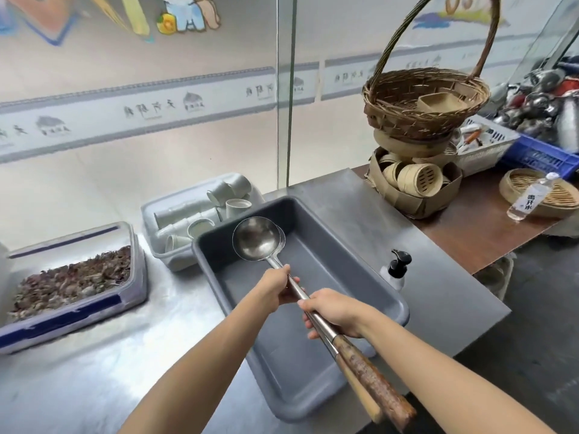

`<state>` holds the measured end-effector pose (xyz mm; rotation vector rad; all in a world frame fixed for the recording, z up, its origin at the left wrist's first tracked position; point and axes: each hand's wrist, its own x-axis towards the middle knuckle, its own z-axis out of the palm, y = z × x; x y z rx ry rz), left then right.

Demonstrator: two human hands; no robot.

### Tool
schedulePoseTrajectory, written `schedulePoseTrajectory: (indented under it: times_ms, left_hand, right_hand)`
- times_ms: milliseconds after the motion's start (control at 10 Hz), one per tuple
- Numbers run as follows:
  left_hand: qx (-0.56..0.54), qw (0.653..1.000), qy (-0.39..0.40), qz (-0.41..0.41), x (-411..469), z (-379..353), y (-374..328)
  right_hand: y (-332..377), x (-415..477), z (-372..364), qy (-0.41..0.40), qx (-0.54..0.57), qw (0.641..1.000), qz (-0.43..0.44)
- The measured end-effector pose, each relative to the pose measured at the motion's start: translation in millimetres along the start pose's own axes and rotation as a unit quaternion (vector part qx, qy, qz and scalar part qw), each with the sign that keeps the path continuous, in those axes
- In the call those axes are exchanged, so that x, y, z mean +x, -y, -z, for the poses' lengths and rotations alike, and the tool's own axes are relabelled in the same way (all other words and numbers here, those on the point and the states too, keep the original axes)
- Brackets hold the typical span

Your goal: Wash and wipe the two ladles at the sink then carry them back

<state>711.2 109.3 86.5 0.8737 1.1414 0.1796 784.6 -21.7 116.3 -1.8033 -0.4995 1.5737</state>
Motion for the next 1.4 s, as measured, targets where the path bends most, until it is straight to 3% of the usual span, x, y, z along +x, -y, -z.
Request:
schedulePoseTrajectory:
  times_ms: [400, 900, 1100, 1200, 1400]
  left_hand:
    - [0.01, 0.999, -0.004, 0.053, 78, -2, -17]
    - [0.02, 0.996, -0.025, 0.085, 117, -5, 11]
    - [0.089, 0.993, -0.038, 0.07, 121, -2, 8]
    - [0.171, 0.982, -0.055, 0.057, 120, 3, 3]
    - [0.3, 0.95, -0.079, 0.048, 122, 10, -10]
  right_hand:
    - [9, 77, 27, 0.017, -0.019, 0.999, -0.043]
    - [-11, 105, 34, 0.02, -0.129, 0.989, -0.068]
    - [-11, 111, 36, 0.003, -0.17, 0.982, -0.078]
    - [-10, 108, 39, -0.012, -0.246, 0.967, -0.064]
    - [-18, 78, 65, -0.076, -0.289, 0.953, -0.045]
